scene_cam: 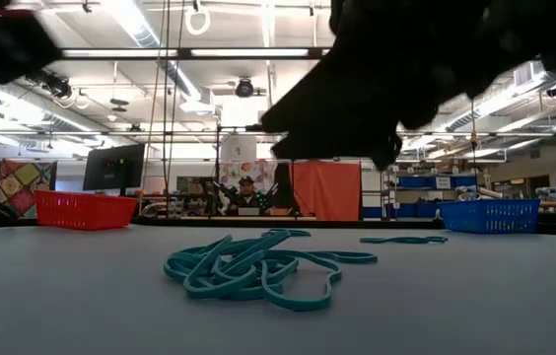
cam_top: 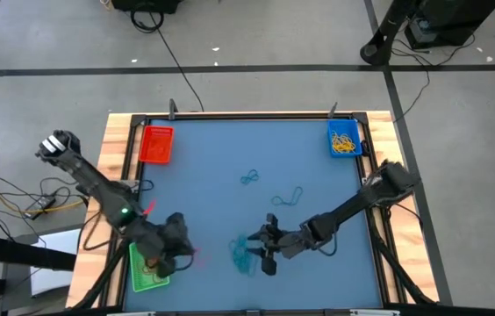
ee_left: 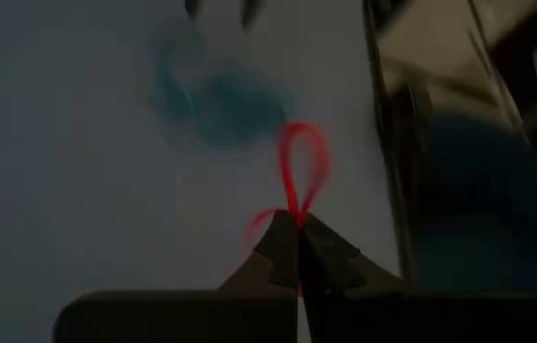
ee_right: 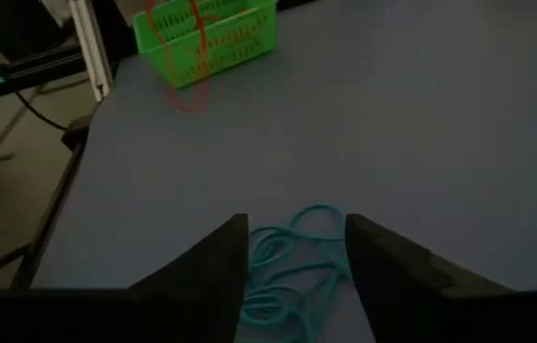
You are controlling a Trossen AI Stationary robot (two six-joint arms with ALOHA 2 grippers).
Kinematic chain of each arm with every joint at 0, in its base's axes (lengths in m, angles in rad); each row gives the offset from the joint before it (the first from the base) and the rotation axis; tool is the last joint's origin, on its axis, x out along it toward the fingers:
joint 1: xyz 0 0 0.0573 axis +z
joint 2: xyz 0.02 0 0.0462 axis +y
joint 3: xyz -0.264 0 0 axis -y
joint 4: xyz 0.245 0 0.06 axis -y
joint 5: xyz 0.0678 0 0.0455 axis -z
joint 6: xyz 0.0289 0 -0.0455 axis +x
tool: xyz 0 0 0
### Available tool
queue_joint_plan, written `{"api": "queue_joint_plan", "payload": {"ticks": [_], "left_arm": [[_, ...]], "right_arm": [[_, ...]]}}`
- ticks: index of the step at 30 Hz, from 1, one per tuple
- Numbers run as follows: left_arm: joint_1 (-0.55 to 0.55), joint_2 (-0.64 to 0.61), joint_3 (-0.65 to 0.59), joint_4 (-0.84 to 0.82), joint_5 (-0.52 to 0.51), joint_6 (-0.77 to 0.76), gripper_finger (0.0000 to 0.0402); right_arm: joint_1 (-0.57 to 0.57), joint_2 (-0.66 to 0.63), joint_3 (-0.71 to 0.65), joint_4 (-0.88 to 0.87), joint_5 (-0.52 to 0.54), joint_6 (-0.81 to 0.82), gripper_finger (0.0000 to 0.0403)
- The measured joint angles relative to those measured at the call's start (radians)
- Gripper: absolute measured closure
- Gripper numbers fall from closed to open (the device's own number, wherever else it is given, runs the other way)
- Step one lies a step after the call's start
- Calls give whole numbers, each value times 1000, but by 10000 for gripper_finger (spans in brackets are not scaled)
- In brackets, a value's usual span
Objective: Sort rubber bands into baskets
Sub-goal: Put the red rubber band into the green basket
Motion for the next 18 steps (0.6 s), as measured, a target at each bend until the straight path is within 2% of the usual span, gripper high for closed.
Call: {"api": "queue_joint_plan", "payload": {"ticks": [7,13,15,18], "left_arm": [[-125,-46,0,-247,177,-195,400],[-227,-51,0,-375,359,-328,400],[-251,-51,0,-440,398,-380,400],[-268,-50,0,-553,398,-440,400]], "right_arm": [[2,145,0,191,-9,2,206],[2,179,6,205,-12,4,209],[2,179,6,200,-32,2,210],[2,179,6,208,-66,-41,210]]}}
